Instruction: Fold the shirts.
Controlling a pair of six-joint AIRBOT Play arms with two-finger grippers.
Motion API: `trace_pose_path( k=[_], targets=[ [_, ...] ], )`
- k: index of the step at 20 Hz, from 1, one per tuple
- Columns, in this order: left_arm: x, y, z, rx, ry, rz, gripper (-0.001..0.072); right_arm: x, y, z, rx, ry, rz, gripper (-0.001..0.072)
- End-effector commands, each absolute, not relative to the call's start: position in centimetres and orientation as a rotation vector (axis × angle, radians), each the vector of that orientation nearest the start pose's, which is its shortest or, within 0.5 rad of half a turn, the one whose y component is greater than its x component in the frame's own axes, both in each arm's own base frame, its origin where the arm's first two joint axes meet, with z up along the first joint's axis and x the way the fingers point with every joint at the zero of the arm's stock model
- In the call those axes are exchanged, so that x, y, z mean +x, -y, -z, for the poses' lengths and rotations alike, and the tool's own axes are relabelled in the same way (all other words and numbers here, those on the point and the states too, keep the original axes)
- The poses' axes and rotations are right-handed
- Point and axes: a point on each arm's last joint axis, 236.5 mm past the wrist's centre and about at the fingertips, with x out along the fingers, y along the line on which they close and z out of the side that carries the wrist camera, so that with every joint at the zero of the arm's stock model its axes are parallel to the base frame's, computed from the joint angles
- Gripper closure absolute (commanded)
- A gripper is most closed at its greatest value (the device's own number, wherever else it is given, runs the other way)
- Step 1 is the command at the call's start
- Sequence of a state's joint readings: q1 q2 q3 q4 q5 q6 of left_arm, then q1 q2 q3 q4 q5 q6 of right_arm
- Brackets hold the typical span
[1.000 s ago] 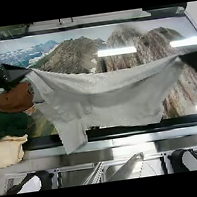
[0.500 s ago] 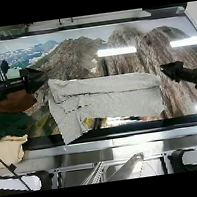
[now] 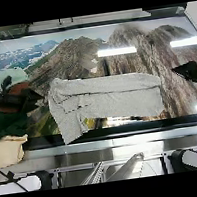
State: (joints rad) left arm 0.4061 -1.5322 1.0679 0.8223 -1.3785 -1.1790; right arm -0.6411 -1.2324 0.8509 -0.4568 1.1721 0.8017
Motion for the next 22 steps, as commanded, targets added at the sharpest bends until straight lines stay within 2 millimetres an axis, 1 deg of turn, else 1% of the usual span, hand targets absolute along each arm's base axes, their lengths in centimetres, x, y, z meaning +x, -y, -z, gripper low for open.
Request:
trace_pose_path(
  k=[1,3,5,7,8,11,12,13,14,15,17,19,20,21,22],
  targets=[
    [30.8,2.1,9.4,-0.785,-1.535,0.289,-0.0004,35.6,3.6,-3.0,0.776,-0.871,-0.269,0.056],
    [31.0,2.0,10.5,-0.778,-1.517,0.272,0.0004,34.9,2.9,-3.1,0.776,-0.876,-0.282,0.0561],
    [32.0,2.6,10.8,-0.785,-1.505,0.296,0.0004,34.4,2.3,-3.5,0.775,-0.884,-0.307,0.0561],
    [33.8,4.3,10.4,-0.824,-1.47,0.37,0.0004,33.9,1.6,-3.9,0.775,-0.893,-0.336,0.056],
    [34.4,5.4,10.4,-0.842,-1.469,0.41,0.0004,33.8,1.4,-4.0,0.774,-0.895,-0.345,0.0561],
    [34.6,7.3,11.1,-0.829,-1.536,0.499,0.0005,33.6,1.2,-4.3,0.77,-0.894,-0.353,0.0561],
    [34.6,7.5,11.2,-0.829,-1.552,0.519,0.0034,33.6,1.3,-4.3,0.769,-0.893,-0.352,0.0561],
    [34.6,7.4,11.2,-0.82,-1.569,0.535,0.0262,33.6,1.4,-4.2,0.769,-0.897,-0.345,0.0561],
    [34.5,7.2,11.2,-0.81,-1.585,0.548,0.0448,33.2,2.1,-3.6,0.769,-0.922,-0.311,0.0561],
    [34.3,6.7,11.2,-0.807,-1.598,0.552,0.0535,32.6,3.0,-2.6,0.767,-0.962,-0.261,0.0561],
    [33.7,6.2,11.1,-0.825,-1.598,0.554,0.0535,30.7,5.9,-0.5,0.785,-1.041,-0.122,0.0563],
    [33.1,5.8,11.4,-0.841,-1.593,0.556,0.0539,30.0,8.8,0.3,0.797,-1.034,-0.012,0.0559],
    [32.9,5.7,11.5,-0.84,-1.59,0.563,0.064,29.6,9.7,0.8,0.799,-1.038,0.016,0.0527],
    [33.0,5.6,11.4,-0.835,-1.577,0.575,0.0684,29.3,10.1,1.4,0.807,-1.054,0.027,0.0354],
    [33.2,5.6,11.3,-0.832,-1.571,0.578,0.0684,28.8,10.1,2.3,0.81,-1.093,0.027,0.0264]
  ],
)
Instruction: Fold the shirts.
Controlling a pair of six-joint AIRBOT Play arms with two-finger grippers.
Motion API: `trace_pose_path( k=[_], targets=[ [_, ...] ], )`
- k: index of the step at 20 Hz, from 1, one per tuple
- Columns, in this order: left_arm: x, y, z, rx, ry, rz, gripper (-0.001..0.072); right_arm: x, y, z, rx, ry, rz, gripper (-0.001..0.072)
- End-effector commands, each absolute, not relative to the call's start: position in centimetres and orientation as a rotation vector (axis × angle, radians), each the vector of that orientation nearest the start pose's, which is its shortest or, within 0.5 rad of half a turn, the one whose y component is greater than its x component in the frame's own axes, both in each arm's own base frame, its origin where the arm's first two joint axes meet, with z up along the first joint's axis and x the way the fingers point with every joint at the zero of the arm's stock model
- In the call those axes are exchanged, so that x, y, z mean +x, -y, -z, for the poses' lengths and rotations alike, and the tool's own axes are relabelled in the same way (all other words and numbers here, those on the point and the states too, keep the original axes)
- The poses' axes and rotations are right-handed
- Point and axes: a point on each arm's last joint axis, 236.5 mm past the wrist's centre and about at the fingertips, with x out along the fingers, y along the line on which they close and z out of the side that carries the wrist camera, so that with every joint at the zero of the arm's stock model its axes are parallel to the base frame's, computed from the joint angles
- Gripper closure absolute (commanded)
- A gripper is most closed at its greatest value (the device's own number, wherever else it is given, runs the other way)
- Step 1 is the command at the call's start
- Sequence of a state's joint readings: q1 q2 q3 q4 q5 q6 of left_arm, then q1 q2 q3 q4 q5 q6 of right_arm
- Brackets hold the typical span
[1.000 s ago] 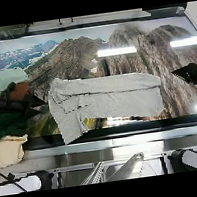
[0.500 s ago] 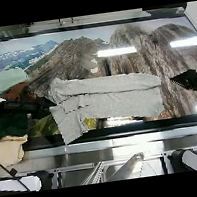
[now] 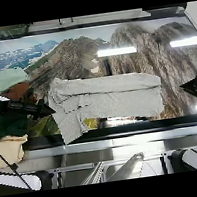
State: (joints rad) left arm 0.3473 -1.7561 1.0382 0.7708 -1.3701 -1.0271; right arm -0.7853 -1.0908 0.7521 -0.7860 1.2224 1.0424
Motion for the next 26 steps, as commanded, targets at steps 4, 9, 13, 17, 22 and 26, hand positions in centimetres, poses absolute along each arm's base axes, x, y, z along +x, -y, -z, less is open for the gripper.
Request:
trace_pose_path(
  k=[4,9,13,17,22,26],
  targets=[
    [34.0,5.8,10.6,-0.8,-1.558,0.601,0.0684,27.4,7.9,6.3,0.849,-1.244,-0.101,0.0265],
    [34.3,6.8,9.6,-0.806,-1.555,0.646,0.0684,27.2,3.7,10.2,0.816,-1.384,-0.267,0.0266],
    [34.2,6.8,9.6,-0.808,-1.559,0.648,0.0684,26.5,-0.2,12.5,0.789,-1.507,-0.383,0.0266],
    [34.1,6.9,9.5,-0.809,-1.561,0.65,0.0684,26.2,-1.9,12.9,0.762,-1.55,-0.443,0.0266],
    [34.1,6.9,9.5,-0.809,-1.561,0.65,0.0684,27.6,-3.3,8.8,0.833,-1.508,-0.589,0.0266],
    [34.1,6.9,9.5,-0.809,-1.561,0.651,0.0684,28.4,-3.8,7.2,0.865,-1.47,-0.643,0.0266]
  ],
)
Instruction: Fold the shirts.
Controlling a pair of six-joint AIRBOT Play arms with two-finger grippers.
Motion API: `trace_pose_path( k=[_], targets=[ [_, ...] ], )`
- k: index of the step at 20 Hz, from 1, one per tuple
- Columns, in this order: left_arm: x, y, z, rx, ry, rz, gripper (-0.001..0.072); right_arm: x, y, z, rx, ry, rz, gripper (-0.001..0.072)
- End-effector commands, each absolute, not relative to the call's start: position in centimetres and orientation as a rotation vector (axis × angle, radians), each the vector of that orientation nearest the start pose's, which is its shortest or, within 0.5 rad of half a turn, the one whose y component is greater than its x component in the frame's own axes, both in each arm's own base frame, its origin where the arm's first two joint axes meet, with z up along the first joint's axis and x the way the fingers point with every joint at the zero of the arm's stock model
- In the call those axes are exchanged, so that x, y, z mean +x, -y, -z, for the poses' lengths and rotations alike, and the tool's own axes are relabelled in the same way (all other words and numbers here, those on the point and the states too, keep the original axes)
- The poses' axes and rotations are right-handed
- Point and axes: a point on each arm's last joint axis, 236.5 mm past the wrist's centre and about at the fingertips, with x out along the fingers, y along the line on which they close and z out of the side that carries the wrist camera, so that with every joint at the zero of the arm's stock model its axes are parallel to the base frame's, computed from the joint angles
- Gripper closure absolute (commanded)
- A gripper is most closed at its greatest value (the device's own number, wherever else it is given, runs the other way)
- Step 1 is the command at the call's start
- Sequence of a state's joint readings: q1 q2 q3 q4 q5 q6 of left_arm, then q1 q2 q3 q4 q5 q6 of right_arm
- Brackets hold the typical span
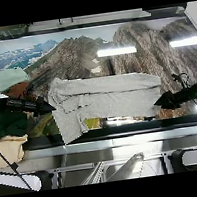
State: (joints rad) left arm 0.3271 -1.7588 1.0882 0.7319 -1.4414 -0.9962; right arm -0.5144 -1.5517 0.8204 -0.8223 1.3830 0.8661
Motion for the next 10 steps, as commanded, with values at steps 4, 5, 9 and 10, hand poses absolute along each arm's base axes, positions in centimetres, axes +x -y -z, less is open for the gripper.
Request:
trace_pose_path(
  k=[4,5,9,10],
  targets=[
    [34.0,6.9,9.5,-0.81,-1.564,0.655,0.0684,28.2,-2.7,6.9,0.927,-1.463,-0.603,0.0267],
    [33.9,6.9,9.4,-0.812,-1.567,0.659,0.0684,28.3,-2.0,6.8,0.949,-1.451,-0.577,0.0267],
    [33.8,7.0,9.3,-0.813,-1.57,0.664,0.0685,28.5,2.0,6.7,1.016,-1.352,-0.422,0.028],
    [33.8,7.0,9.3,-0.813,-1.569,0.663,0.0684,28.0,2.3,7.4,1.018,-1.347,-0.384,0.028]
  ],
)
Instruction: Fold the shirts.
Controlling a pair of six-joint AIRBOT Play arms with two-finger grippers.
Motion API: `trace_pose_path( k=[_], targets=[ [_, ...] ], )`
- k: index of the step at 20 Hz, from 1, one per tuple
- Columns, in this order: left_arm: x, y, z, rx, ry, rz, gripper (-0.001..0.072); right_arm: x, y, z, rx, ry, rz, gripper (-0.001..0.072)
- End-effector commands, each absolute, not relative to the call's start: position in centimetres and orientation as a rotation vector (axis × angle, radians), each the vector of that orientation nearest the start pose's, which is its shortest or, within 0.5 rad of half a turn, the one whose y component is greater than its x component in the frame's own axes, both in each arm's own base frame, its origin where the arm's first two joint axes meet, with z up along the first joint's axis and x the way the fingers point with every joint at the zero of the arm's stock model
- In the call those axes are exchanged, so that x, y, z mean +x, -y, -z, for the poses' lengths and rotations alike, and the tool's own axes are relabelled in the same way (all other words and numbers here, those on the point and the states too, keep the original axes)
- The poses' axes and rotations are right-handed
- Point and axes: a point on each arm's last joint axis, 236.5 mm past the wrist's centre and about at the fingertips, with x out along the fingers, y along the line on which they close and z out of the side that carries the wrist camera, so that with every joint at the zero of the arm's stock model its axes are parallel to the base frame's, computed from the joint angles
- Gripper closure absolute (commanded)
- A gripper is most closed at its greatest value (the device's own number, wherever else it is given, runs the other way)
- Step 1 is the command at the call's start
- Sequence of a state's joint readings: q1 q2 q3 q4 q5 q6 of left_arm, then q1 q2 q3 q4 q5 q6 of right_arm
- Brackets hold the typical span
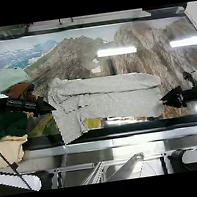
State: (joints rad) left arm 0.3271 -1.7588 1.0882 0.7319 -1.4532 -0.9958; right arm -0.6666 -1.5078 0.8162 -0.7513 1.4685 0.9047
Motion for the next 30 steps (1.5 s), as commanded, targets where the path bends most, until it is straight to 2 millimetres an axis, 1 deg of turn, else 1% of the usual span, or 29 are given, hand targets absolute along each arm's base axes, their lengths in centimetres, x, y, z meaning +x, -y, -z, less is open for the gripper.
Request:
trace_pose_path(
  k=[1,2,3,5,8,9,11,14,15,16,17,18,19,21,22,24,25,26,27,28,29,30],
  targets=[
    [33.8,7.0,9.3,-0.813,-1.569,0.663,0.0685,27.0,2.4,8.8,1.003,-1.372,-0.34,0.028],
    [33.8,7.0,9.3,-0.814,-1.569,0.663,0.0684,26.0,2.3,10.4,0.98,-1.402,-0.298,0.028],
    [33.8,7.0,9.3,-0.813,-1.57,0.664,0.0685,25.5,2.2,11.4,0.963,-1.411,-0.275,0.028],
    [33.7,7.1,9.2,-0.815,-1.574,0.67,0.0685,25.5,2.4,12.2,0.931,-1.396,-0.266,0.028],
    [33.6,7.1,9.2,-0.816,-1.577,0.674,0.0684,25.7,2.2,11.9,0.931,-1.387,-0.283,0.028],
    [33.6,7.1,9.2,-0.815,-1.575,0.672,0.0685,25.8,1.7,11.5,0.938,-1.379,-0.309,0.028],
    [33.7,7.1,9.2,-0.815,-1.575,0.671,0.0685,26.0,0.3,10.5,0.961,-1.376,-0.376,0.0281],
    [33.7,7.1,9.2,-0.815,-1.575,0.672,0.0684,25.5,-2.0,10.0,0.94,-1.427,-0.457,0.0283],
    [33.6,7.1,9.2,-0.815,-1.575,0.673,0.0685,25.4,-2.6,9.9,0.928,-1.442,-0.475,0.0305],
    [33.6,7.1,9.2,-0.816,-1.576,0.673,0.0684,25.3,-3.2,10.0,0.913,-1.454,-0.491,0.0475],
    [33.6,7.1,9.2,-0.816,-1.576,0.673,0.0684,25.3,-3.6,10.0,0.901,-1.463,-0.504,0.0625],
    [33.6,7.1,9.2,-0.816,-1.576,0.673,0.0685,25.3,-3.8,10.0,0.893,-1.465,-0.507,0.0633],
    [33.6,7.1,9.1,-0.817,-1.579,0.677,0.0684,25.5,-3.8,10.0,0.896,-1.459,-0.505,0.0705],
    [33.3,7.2,8.9,-0.821,-1.587,0.689,0.0685,26.2,-3.7,9.5,0.901,-1.435,-0.504,0.0698],
    [33.1,7.3,8.7,-0.824,-1.592,0.698,0.0685,26.7,-3.7,9.0,0.905,-1.416,-0.51,0.0699],
    [32.7,7.6,7.6,-0.82,-1.591,0.732,0.0686,27.6,-3.8,7.3,0.911,-1.373,-0.539,0.0699],
    [33.0,7.9,6.3,-0.819,-1.555,0.767,0.0686,28.3,-3.9,5.8,0.911,-1.338,-0.566,0.0699],
    [33.7,8.6,4.1,-0.834,-1.482,0.815,0.0686,29.2,-4.0,4.0,0.908,-1.29,-0.597,0.0699],
    [34.5,9.4,1.2,-0.852,-1.387,0.88,0.0686,30.4,-4.1,1.2,0.897,-1.214,-0.636,0.0699],
    [35.1,10.3,-3.0,-0.885,-1.256,0.977,0.0686,31.6,-4.1,-1.9,0.885,-1.128,-0.675,0.0699],
    [35.3,11.3,-8.0,-0.927,-1.117,1.09,0.0686,32.8,-4.2,-5.9,0.876,-1.015,-0.721,0.0699],
    [35.0,11.6,-13.8,-0.972,-0.945,1.214,0.0686,33.8,-4.2,-11.2,0.864,-0.861,-0.773,0.0699]
  ],
)
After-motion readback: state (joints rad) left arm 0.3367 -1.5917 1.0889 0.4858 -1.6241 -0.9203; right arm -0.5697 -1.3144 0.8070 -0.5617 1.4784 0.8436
